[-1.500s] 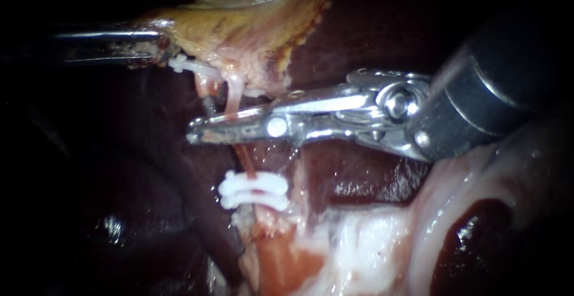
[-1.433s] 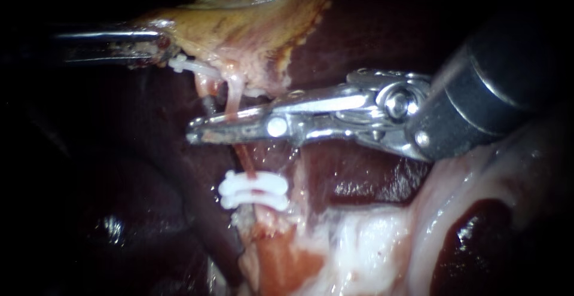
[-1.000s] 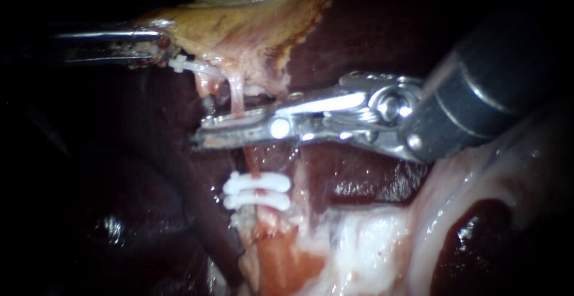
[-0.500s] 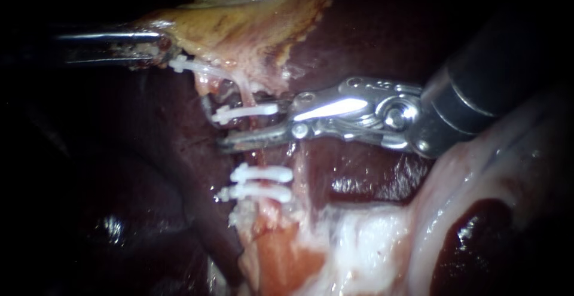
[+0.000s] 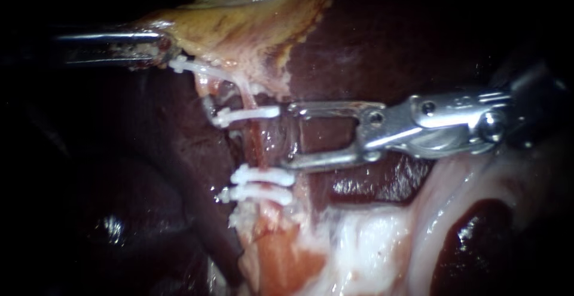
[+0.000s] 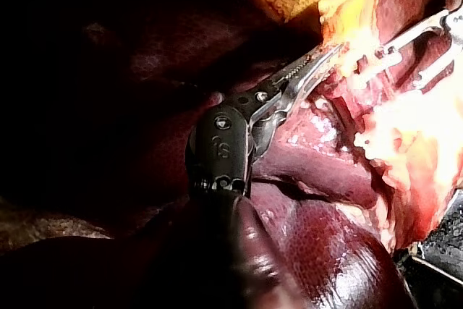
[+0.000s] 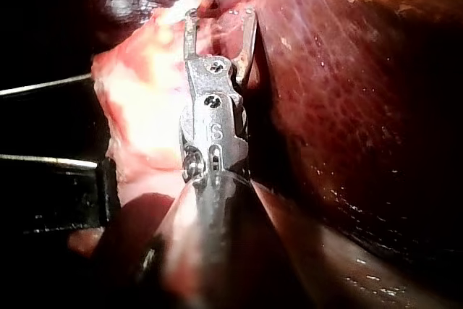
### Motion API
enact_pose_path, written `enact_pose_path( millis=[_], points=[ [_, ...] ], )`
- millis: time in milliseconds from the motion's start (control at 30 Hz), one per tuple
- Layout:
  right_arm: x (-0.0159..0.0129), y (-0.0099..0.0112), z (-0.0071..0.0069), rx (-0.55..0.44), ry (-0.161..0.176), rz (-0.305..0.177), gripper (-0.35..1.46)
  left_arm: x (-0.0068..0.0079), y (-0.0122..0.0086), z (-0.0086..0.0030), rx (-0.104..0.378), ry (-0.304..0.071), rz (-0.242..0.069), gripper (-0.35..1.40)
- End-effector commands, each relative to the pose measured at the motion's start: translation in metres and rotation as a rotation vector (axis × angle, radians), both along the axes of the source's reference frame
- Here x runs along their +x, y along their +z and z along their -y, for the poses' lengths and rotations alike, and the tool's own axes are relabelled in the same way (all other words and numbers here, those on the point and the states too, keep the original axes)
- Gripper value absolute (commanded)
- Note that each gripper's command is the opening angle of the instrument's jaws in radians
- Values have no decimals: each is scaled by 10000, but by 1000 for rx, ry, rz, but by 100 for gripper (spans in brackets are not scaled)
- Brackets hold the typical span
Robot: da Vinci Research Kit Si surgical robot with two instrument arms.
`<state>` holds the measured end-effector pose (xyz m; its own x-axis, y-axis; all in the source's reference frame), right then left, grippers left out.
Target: Going back third clip right tube
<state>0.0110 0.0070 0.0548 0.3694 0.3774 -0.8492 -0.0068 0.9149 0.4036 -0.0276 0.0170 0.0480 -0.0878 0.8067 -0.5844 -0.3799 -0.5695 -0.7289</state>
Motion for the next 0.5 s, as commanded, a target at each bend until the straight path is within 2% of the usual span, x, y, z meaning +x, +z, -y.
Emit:
enact_pose_path(
  millis=[33,300,500],
  points=[
    [-8,-1,1,-12,-13,-6,50,0,0,0,0,0,0,-35],
    [-54,-14,-1,-65,-53,-32,50,-2,1,1,-1,-1,-1,-35],
    [-66,-22,-3,-99,-72,-42,50,-5,4,3,-3,-3,-3,-35]
  ],
)
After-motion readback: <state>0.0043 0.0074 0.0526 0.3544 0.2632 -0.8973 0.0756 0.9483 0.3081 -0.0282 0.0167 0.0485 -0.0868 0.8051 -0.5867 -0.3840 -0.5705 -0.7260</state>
